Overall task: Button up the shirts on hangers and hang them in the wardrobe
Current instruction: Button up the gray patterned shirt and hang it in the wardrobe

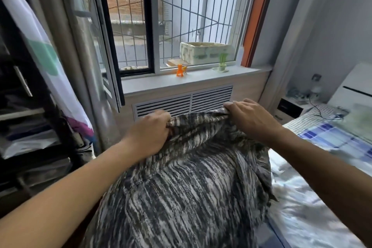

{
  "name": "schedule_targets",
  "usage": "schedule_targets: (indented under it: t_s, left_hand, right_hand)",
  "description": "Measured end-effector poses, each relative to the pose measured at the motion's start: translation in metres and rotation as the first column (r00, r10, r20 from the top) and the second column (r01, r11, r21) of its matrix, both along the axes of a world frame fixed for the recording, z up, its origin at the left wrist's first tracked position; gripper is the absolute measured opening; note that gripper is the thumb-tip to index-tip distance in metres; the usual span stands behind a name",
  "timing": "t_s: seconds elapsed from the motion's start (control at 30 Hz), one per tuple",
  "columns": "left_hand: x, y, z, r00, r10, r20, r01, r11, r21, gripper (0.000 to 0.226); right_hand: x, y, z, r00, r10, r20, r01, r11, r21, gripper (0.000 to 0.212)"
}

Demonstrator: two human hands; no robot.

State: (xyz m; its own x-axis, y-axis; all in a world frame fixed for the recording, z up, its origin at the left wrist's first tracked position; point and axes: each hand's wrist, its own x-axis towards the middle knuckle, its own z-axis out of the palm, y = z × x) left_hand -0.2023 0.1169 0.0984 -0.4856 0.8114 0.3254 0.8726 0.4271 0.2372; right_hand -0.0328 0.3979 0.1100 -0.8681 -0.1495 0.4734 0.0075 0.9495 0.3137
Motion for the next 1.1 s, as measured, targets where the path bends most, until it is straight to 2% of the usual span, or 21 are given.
schedule_targets:
  t_s: [0.1,0.17,0.2,0.27,0.3,0.33,0.37,0.4,0.5,0.57,0.7,0.8,0.9,0.97,1.0,1.1]
  left_hand:
    - [0.037,-0.02,0.001,0.994,-0.075,0.076,0.073,0.997,0.028,0.026]
    - [0.059,-0.036,0.004,0.996,-0.091,0.02,0.091,0.996,0.014,0.023]
    - [0.07,-0.045,0.007,0.995,-0.097,-0.008,0.097,0.994,-0.049,0.023]
    - [0.088,-0.067,0.001,0.997,-0.072,-0.039,0.057,0.951,-0.305,0.032]
    - [0.096,-0.077,-0.006,0.996,-0.067,-0.054,0.038,0.908,-0.418,0.038]
    - [0.104,-0.085,-0.016,0.995,-0.079,-0.068,0.037,0.879,-0.476,0.037]
    - [0.11,-0.092,-0.029,0.991,-0.097,-0.096,0.039,0.875,-0.482,0.03]
    - [0.114,-0.098,-0.04,0.983,-0.106,-0.148,0.022,0.876,-0.482,0.025]
    - [0.111,-0.109,-0.046,0.951,-0.055,-0.303,-0.094,0.884,-0.457,0.035]
    - [0.113,-0.112,-0.042,0.941,-0.003,-0.338,-0.146,0.898,-0.414,0.039]
    - [0.129,-0.112,-0.02,0.932,0.084,-0.353,-0.212,0.915,-0.343,0.027]
    - [0.129,-0.117,0.017,0.895,0.08,-0.439,-0.18,0.965,-0.191,0.021]
    - [0.132,-0.126,0.067,0.871,0.092,-0.483,-0.141,0.988,-0.066,0.018]
    - [0.142,-0.134,0.096,0.893,0.124,-0.432,-0.15,0.988,-0.027,0.016]
    - [0.148,-0.138,0.109,0.922,0.146,-0.358,-0.159,0.987,-0.007,0.015]
    - [0.178,-0.147,0.14,0.996,0.078,-0.035,-0.075,0.993,0.093,0.005]
  right_hand:
    - [0.043,-0.017,0.007,0.992,0.096,-0.085,-0.095,0.995,0.011,0.021]
    - [0.064,-0.034,-0.005,0.984,0.126,-0.127,-0.142,0.983,-0.12,0.022]
    - [0.071,-0.042,-0.02,0.987,0.137,-0.081,-0.154,0.954,-0.256,0.025]
    - [0.082,-0.042,-0.06,0.976,0.129,0.176,-0.036,0.891,-0.452,0.028]
    - [0.086,-0.038,-0.083,0.94,0.085,0.331,0.069,0.902,-0.427,0.032]
    - [0.088,-0.031,-0.104,0.912,0.041,0.409,0.129,0.916,-0.38,0.037]
    - [0.089,-0.025,-0.119,0.908,0.004,0.42,0.159,0.922,-0.353,0.041]
    - [0.09,-0.021,-0.129,0.921,-0.021,0.39,0.168,0.923,-0.346,0.044]
    - [0.091,-0.015,-0.133,0.954,-0.126,0.272,0.198,0.946,-0.256,0.054]
    - [0.099,-0.012,-0.127,0.955,-0.178,0.239,0.231,0.948,-0.217,0.06]
    - [0.136,-0.021,-0.084,0.961,-0.223,0.161,0.256,0.94,-0.224,0.043]
    - [0.172,-0.043,-0.031,0.961,-0.268,-0.068,0.25,0.947,-0.201,0.014]
    - [0.201,-0.069,0.033,0.898,-0.356,-0.259,0.317,0.931,-0.181,0.016]
    - [0.217,-0.088,0.073,0.814,-0.459,-0.356,0.388,0.886,-0.255,0.008]
    - [0.224,-0.098,0.091,0.765,-0.515,-0.386,0.408,0.852,-0.328,0.012]
    - [0.253,-0.122,0.125,0.66,-0.627,-0.414,0.345,0.742,-0.574,0.019]
